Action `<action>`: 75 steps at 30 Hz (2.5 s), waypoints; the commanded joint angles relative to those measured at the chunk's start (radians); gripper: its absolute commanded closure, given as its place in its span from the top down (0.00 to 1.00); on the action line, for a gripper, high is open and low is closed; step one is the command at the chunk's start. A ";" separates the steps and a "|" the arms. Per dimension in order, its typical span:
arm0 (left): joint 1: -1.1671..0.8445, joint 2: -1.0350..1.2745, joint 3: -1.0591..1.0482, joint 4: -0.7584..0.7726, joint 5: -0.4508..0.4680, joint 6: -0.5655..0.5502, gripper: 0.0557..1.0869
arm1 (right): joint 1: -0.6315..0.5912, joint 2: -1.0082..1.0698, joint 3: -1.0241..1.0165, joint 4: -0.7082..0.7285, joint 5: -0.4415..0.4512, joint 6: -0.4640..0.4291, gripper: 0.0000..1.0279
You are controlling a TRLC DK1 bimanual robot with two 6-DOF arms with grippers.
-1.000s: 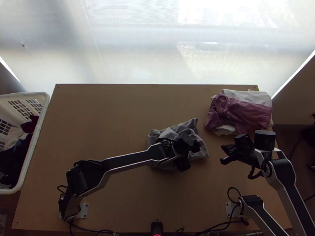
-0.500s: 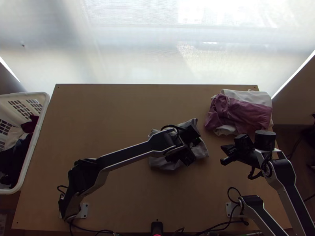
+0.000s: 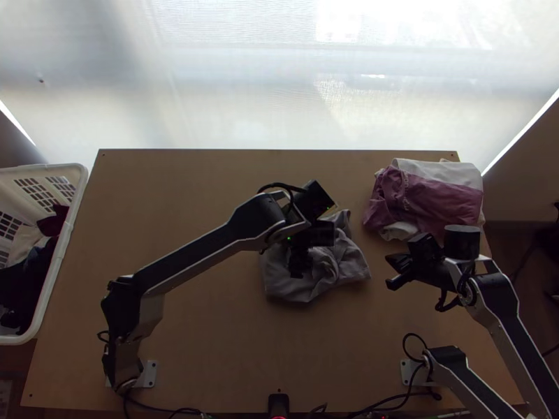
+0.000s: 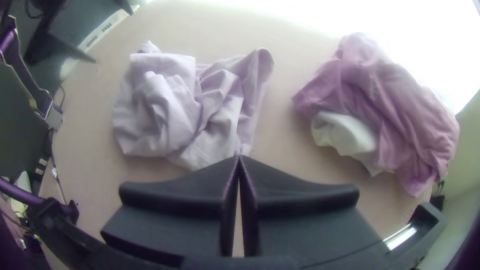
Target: Fold the t-shirt
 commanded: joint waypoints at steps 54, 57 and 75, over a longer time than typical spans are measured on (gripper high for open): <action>0.376 -0.081 -0.759 0.546 0.606 -0.672 0.04 | 0.780 0.659 0.251 0.497 0.132 0.099 0.03; 0.381 -0.071 -0.760 0.540 0.589 -0.659 0.04 | 0.774 0.687 0.236 0.529 0.132 0.091 0.03; 0.372 -0.074 -0.813 0.531 0.546 -0.626 0.04 | 0.757 0.782 0.218 0.707 0.218 0.067 0.03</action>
